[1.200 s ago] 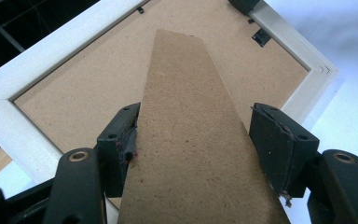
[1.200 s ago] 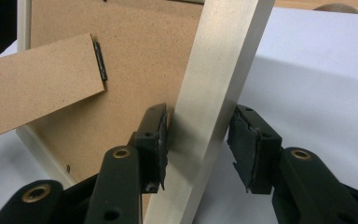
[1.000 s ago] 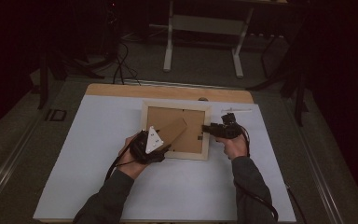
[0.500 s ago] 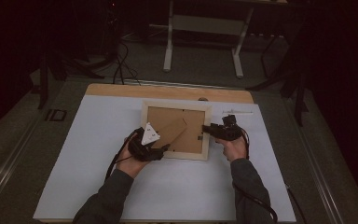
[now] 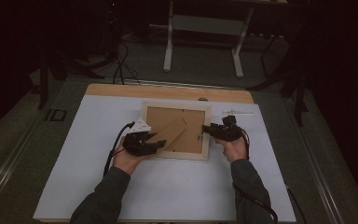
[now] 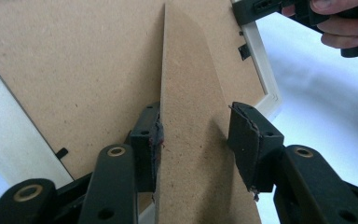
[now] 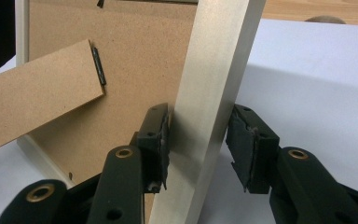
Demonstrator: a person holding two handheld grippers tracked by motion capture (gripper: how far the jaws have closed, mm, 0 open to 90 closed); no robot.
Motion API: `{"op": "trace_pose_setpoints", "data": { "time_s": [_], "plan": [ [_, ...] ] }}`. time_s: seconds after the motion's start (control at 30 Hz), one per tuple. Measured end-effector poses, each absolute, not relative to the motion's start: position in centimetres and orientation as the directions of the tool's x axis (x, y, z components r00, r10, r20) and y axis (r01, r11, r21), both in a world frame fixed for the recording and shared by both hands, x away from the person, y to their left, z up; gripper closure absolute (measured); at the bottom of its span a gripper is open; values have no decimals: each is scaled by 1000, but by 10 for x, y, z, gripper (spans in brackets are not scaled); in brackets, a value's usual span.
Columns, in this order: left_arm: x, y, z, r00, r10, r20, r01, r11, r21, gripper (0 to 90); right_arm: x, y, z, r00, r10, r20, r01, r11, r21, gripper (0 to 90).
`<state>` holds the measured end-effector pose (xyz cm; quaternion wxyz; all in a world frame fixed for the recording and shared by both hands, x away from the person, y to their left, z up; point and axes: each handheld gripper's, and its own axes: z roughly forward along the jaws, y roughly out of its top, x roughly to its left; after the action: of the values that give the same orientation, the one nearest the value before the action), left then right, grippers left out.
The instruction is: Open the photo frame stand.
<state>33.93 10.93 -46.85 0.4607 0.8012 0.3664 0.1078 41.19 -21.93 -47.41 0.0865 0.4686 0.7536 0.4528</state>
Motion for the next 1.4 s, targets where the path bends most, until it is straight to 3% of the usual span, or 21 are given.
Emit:
{"op": "trace_pose_setpoints", "data": {
  "time_s": [0.2, 0.57, 1.4],
  "plan": [
    [345, 114, -468, 711, 657, -250, 546, -293, 785, 593, 411, -219, -473, -550, 784, 288, 621, 153, 769, 592],
    [345, 114, -468, 713, 663, -229, 540, -311, 782, 640, 409, -219, -472, -556, 784, 276, 613, 162, 773, 592],
    [347, 104, -467, 711, 683, -169, 509, -333, 794, 650, 409, -223, -464, -543, 803, 245, 589, 156, 793, 606]
  ]
}}
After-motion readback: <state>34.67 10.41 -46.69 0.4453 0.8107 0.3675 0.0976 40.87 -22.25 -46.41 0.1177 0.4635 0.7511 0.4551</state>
